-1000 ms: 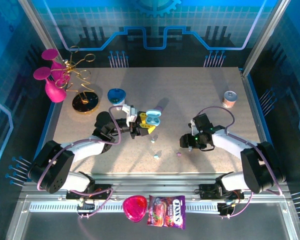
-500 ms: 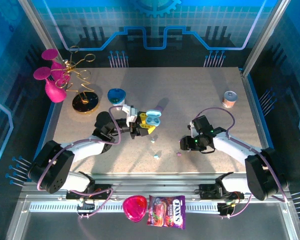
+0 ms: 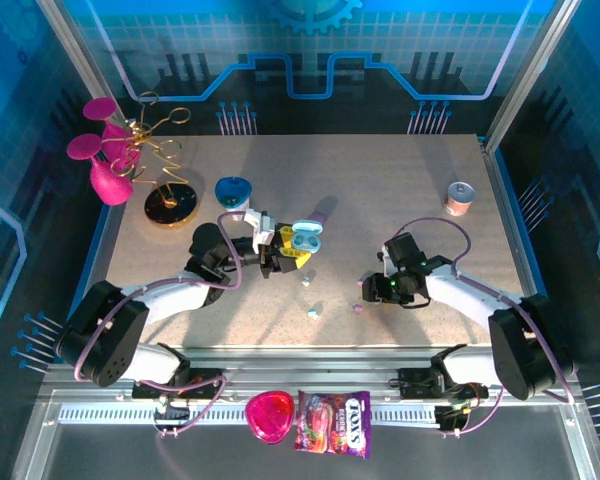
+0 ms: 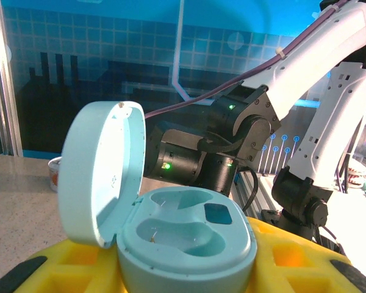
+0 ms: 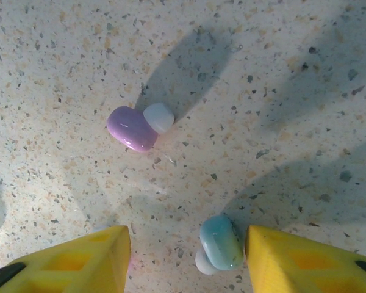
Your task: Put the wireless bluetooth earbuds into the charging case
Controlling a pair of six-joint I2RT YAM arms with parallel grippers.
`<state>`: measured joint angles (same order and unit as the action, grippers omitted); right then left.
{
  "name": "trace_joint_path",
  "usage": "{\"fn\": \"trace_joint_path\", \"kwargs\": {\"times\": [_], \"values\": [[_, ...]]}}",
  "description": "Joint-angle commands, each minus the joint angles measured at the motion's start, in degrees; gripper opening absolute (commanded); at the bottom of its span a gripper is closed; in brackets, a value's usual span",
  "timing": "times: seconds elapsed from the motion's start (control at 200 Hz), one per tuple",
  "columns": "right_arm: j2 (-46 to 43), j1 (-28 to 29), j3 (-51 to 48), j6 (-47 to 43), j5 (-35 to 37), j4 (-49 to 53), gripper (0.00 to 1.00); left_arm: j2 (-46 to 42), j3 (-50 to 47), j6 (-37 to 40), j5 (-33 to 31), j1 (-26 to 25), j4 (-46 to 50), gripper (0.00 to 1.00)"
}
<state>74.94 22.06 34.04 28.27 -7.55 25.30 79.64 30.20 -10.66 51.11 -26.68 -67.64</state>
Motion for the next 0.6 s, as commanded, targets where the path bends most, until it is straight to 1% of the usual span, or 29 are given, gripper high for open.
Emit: {"fn": "trace_joint_path", "kwargs": {"times": [0.0,0.315,0.45,0.595], "values": [[1.14,-0.29,-0.14,-0.54,-0.83,0.89,0.53,-0.16,1.18,-0.89,1.80,0.34,-1.80,0.37],[2.46,0.26,0.15,-1.82,-3.89,0.16,0.53,-0.78,0.57,-0.62,1.81,0.44,-1.62,0.37],[1.12,0.26,0.00,-1.77,-5.43,-1.34,0.51,-1.06,0.18,-0.52,1.62,0.40,-1.45,0.37],[2.48,0.20,0.24,-1.94,-5.68,-1.79,0.50,-1.15,0.15,-0.42,1.53,0.40,-1.45,0.37]]}}
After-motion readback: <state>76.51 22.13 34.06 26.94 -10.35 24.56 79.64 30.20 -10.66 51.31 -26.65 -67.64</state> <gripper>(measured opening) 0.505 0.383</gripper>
